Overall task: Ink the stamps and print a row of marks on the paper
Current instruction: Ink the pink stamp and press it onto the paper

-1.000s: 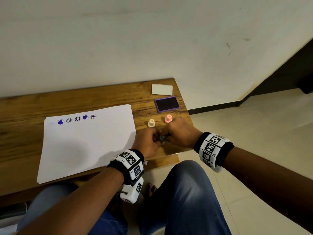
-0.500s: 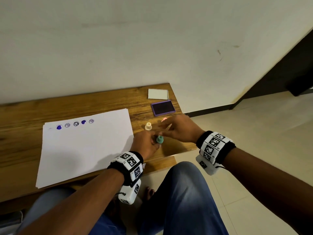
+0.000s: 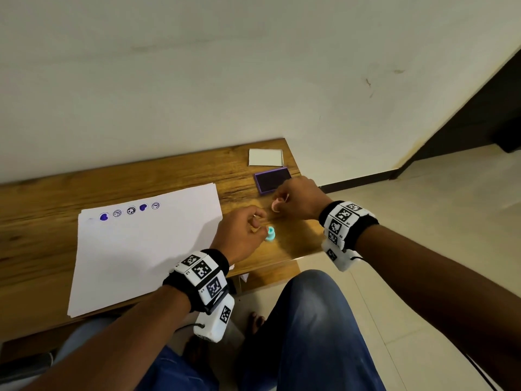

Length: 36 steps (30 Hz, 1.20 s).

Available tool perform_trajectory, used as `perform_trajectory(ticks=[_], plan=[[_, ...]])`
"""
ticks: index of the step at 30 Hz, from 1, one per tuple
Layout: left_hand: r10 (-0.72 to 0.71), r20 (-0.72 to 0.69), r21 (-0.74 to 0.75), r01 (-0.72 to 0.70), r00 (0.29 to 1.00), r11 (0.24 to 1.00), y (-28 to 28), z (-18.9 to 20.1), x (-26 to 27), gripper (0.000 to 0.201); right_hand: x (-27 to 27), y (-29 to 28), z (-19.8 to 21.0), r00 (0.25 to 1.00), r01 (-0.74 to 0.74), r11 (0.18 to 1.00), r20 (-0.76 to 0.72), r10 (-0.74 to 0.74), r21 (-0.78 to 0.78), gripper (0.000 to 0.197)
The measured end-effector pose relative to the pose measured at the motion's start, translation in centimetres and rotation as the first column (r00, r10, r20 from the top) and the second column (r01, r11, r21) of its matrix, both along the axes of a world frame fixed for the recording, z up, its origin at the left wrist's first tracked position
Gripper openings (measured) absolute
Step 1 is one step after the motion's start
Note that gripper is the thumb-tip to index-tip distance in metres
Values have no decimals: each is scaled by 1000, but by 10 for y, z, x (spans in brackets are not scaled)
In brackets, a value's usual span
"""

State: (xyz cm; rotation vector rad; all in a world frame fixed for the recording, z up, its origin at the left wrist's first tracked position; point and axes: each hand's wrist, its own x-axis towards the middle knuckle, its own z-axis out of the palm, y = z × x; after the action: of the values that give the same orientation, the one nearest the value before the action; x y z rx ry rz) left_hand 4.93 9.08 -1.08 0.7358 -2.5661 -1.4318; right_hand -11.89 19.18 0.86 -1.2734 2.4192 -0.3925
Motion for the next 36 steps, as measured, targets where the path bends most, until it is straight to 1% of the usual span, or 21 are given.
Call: perform_trajectory(ticks=[2, 3, 4, 6, 7, 9, 13, 15, 19, 23, 25, 27, 28, 30, 31, 32, 33, 34, 35, 36], plan=[[12, -53, 39, -10, 998, 999, 1, 4, -4, 34, -6, 6, 5, 998, 56, 994, 34, -53, -98, 24], [21, -73, 63, -16, 997, 998, 2, 6, -6, 40, -9, 10, 9, 991, 104, 982, 94, -90, -160, 25], [26, -87, 89, -18, 996, 996, 3, 8, -9, 48, -11, 13, 14, 973, 166, 962, 194, -124, -216, 25], [32, -109, 155, -15, 993, 988, 6, 12, -14, 61, -11, 20, 24, 894, 281, 914, 426, -138, -292, 26], [37, -117, 198, -13, 992, 980, 8, 14, -16, 64, -9, 24, 28, 851, 316, 895, 512, -120, -316, 27], [57, -137, 276, -17, 989, 961, 12, 18, -20, 64, -4, 30, 33, 797, 335, 877, 600, -69, -345, 27], [123, -191, 333, -53, 974, 941, 19, 21, -22, 38, 1, 35, 30, 762, 307, 879, 647, 3, -365, 23], [123, -202, 351, -46, 972, 935, 19, 22, -21, 31, 2, 36, 28, 736, 318, 877, 677, 10, -359, 23], [121, -205, 372, -36, 971, 928, 19, 23, -16, 30, 3, 40, 23, 676, 329, 880, 737, 33, -342, 23], [140, -211, 388, -48, 968, 920, 19, 23, -16, 34, 4, 40, 18, 643, 366, 859, 764, 45, -358, 23], [117, -205, 423, -20, 972, 906, 19, 24, -18, 32, 3, 42, 17, 626, 374, 853, 778, 56, -363, 22], [95, -195, 457, 4, 976, 890, 19, 27, -20, 28, 0, 46, 15, 619, 376, 850, 782, 65, -369, 23], [112, -185, 486, -8, 976, 874, 18, 28, -20, 27, -3, 48, 14, 617, 393, 838, 784, 64, -378, 24], [178, -156, 571, -59, 972, 819, 15, 29, -19, 31, -12, 55, 14, 608, 472, 790, 793, 30, -391, 26], [189, -144, 598, -67, 971, 799, 14, 29, -19, 34, -17, 60, 14, 616, 498, 773, 788, 3, -393, 25], [178, -140, 600, -60, 974, 798, 13, 28, -18, 36, -21, 65, 15, 644, 496, 775, 765, -25, -392, 22], [145, -140, 563, -42, 980, 825, 13, 27, -18, 38, -24, 68, 16, 689, 465, 797, 723, -52, -385, 20], [95, -135, 489, -17, 986, 872, 14, 26, -18, 39, -26, 71, 15, 741, 417, 830, 667, -74, -371, 19], [38, -125, 384, 13, 992, 923, 14, 24, -20, 39, -27, 72, 14, 793, 367, 859, 603, -89, -357, 20], [-16, -110, 283, 46, 994, 958, 15, 22, -22, 39, -28, 73, 12, 834, 334, 878, 542, -105, -343, 22]])
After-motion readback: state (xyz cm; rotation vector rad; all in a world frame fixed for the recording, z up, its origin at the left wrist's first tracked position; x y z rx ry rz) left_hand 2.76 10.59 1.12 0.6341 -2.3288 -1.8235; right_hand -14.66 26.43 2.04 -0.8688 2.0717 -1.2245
